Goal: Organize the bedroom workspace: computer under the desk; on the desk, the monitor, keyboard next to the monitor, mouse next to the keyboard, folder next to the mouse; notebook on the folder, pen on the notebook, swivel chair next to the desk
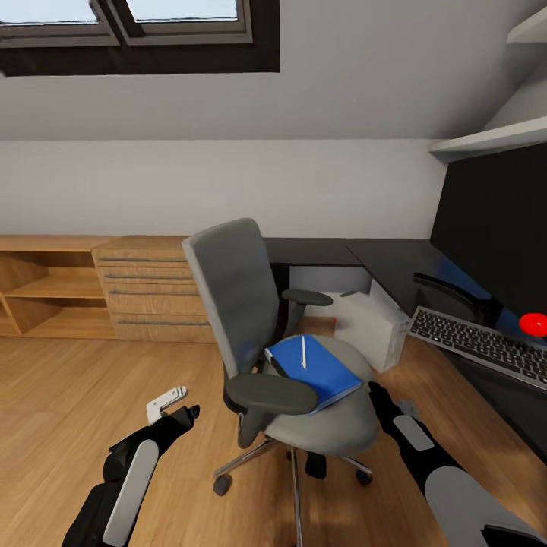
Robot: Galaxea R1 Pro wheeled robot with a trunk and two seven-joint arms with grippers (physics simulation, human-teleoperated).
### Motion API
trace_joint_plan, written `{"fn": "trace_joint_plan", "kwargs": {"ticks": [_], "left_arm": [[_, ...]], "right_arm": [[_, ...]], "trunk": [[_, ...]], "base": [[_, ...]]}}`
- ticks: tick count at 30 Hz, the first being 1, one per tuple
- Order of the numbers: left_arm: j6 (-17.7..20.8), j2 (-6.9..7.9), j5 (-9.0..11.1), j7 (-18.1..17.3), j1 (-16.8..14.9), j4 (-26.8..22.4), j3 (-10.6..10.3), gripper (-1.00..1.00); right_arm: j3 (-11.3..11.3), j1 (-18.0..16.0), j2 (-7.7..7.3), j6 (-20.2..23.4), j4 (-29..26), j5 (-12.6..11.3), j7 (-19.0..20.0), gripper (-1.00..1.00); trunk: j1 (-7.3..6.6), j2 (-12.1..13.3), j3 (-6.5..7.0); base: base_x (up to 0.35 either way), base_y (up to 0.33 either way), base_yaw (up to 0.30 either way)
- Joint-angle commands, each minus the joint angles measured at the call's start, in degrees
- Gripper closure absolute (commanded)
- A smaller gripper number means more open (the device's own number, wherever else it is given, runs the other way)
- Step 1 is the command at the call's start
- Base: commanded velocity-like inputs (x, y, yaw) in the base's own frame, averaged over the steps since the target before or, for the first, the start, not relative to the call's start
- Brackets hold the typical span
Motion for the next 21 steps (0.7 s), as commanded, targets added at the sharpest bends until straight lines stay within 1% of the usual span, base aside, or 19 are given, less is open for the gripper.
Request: {"fn": "trace_joint_plan", "kwargs": {"ticks": [1, 21], "left_arm": [[0.2, -0.04, 0.6, 0.5, -0.1, 0.0, 0.0, -1.00], [0.0, -0.11, 0.6, 0.5, -0.1, 0.0, -0.1, -1.00]], "right_arm": [[0.0, 0.0, 0.11, 0.2, -0.2, -0.9, -0.3, -1.00], [0.3, 0.0, 0.11, 0.1, -0.2, -0.9, -0.1, -1.00]], "trunk": [[-0.01, 0.0, -0.06], [-0.01, 0.0, -0.06]], "base": [[0.000, 0.000, 0.262], [0.000, 0.000, 0.272]]}}
